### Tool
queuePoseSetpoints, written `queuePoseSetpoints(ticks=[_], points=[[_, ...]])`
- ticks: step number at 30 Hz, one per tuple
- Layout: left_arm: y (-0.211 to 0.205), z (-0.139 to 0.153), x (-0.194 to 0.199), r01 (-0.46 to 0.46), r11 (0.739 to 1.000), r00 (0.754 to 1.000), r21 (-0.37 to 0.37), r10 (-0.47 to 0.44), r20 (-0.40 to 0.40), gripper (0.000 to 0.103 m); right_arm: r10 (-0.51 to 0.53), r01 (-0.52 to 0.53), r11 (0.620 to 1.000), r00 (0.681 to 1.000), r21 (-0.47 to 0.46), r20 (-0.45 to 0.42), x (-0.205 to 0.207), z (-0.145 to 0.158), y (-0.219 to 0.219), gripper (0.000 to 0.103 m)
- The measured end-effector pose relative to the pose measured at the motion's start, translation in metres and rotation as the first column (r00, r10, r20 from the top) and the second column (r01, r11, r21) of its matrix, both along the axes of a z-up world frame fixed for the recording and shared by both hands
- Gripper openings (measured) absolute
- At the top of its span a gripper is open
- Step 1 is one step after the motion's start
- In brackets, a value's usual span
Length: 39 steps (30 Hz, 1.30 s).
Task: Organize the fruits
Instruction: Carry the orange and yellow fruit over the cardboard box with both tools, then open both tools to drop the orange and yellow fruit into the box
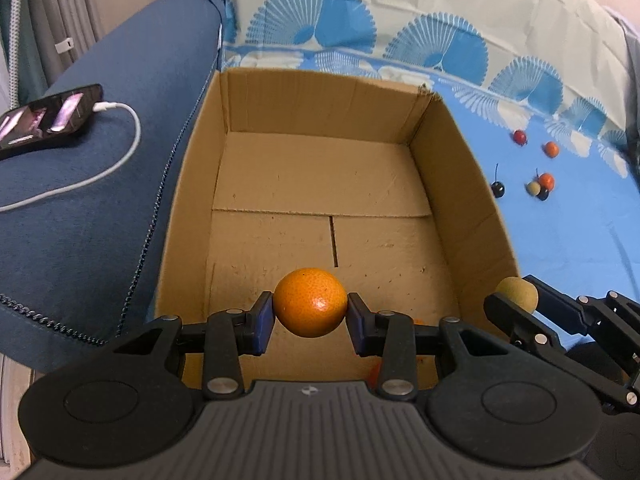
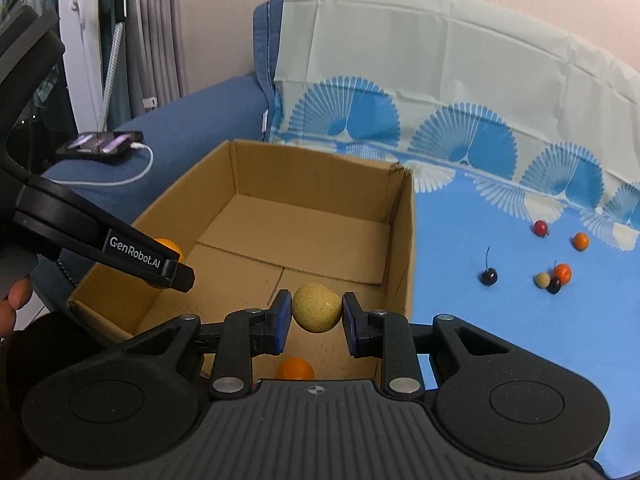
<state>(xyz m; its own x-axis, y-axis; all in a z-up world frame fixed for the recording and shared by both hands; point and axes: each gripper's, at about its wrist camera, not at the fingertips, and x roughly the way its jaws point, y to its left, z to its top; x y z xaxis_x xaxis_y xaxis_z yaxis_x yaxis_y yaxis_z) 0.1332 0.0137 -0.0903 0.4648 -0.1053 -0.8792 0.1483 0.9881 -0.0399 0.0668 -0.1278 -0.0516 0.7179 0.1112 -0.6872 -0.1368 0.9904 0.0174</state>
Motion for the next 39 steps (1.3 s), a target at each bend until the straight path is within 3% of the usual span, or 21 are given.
queuePoseSetpoints(ticks=[19,36,38,39], points=[[-0.007,-0.047,0.025,0.02,0.997,0.996,0.069,-0.014,-0.084,0.043,0.019,-0.021,0.999,0.997,-0.024,-0.079,0.028,-0.038,-0.002,0.028],[-0.009,-0.059,0.031,0.023,0.995,0.995,0.096,-0.013,-0.101,0.043,0.025,-0.028,0.999,0.995,-0.03,-0.098,0.028,-0.045,-0.001,0.028],[-0.009,-0.06,0.033,0.022,0.995,0.995,0.099,-0.012,-0.103,0.045,0.029,-0.032,0.999,0.994,-0.029,-0.101,0.029,-0.046,-0.002,0.029],[-0.009,-0.06,0.033,0.023,0.994,0.994,0.105,-0.012,-0.105,0.059,0.04,-0.043,0.999,0.994,-0.026,-0.104,0.03,-0.047,-0.001,0.029]])
